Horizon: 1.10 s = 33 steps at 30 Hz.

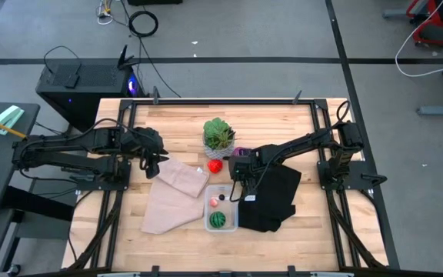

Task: Pick and placing Produce into tupperware
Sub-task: Put the red cherry into the transparent container

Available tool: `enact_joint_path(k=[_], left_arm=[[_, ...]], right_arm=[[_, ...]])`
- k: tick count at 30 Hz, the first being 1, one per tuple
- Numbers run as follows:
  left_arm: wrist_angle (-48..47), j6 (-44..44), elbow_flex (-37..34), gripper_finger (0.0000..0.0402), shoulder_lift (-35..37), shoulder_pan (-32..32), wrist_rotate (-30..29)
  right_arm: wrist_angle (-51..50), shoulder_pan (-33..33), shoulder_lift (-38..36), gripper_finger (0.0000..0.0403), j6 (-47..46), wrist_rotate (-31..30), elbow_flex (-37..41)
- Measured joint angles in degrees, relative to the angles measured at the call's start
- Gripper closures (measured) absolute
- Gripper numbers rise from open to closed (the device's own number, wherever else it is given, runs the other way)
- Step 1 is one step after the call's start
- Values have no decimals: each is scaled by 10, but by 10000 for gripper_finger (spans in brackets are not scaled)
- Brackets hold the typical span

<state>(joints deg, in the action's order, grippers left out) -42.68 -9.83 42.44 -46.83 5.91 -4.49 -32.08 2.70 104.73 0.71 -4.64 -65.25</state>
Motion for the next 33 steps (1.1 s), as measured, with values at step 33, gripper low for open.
enact_joint_path(k=[33], left_arm=[[0, -5, 0, 294, 0, 0, 0]], right_arm=[[6, 2, 15, 201, -8, 7, 0]])
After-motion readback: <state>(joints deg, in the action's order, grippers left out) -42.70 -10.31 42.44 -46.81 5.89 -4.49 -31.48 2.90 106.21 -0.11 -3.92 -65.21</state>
